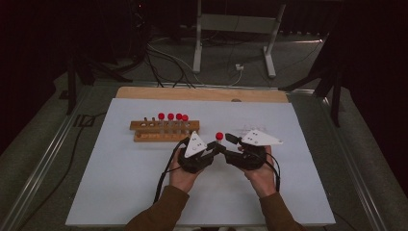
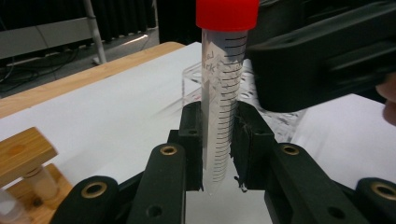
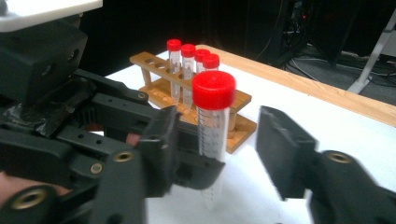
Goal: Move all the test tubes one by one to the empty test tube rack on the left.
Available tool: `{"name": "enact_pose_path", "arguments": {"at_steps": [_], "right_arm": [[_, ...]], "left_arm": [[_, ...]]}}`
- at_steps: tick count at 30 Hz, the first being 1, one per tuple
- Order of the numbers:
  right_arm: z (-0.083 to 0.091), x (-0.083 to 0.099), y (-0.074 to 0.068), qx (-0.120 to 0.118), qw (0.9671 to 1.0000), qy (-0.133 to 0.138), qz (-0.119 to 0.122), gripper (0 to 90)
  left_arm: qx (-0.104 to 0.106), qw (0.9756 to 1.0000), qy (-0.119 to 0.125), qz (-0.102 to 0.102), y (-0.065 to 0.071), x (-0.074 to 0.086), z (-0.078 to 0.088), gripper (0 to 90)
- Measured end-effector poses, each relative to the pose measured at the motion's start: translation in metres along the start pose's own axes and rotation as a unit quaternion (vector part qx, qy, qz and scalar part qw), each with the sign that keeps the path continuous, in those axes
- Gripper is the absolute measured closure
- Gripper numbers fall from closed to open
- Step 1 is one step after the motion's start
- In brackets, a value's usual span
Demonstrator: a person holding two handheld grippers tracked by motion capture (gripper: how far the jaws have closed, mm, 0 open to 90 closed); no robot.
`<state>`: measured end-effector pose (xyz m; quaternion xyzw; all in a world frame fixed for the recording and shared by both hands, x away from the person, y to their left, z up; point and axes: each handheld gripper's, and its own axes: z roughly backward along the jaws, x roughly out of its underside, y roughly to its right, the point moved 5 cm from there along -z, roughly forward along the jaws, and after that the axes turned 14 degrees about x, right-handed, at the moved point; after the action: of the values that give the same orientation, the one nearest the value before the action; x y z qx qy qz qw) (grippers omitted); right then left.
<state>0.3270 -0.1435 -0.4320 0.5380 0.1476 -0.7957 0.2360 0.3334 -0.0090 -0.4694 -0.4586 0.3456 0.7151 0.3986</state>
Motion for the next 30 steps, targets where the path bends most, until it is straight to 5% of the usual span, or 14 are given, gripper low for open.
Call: {"name": "enact_pose_path", "arguments": {"at_steps": [20,30], "right_arm": [[0.006,0.010,0.025,0.044,0.9989,-0.005,-0.016,4.4],[0.011,0.022,0.042,0.064,0.9976,-0.013,-0.023,0.0]], "left_arm": [[-0.041,0.9990,0.016,0.009,-0.024,-0.002,0.031,76.1],[-0.061,0.9977,0.025,0.017,-0.036,-0.002,0.050,76.0]]}}
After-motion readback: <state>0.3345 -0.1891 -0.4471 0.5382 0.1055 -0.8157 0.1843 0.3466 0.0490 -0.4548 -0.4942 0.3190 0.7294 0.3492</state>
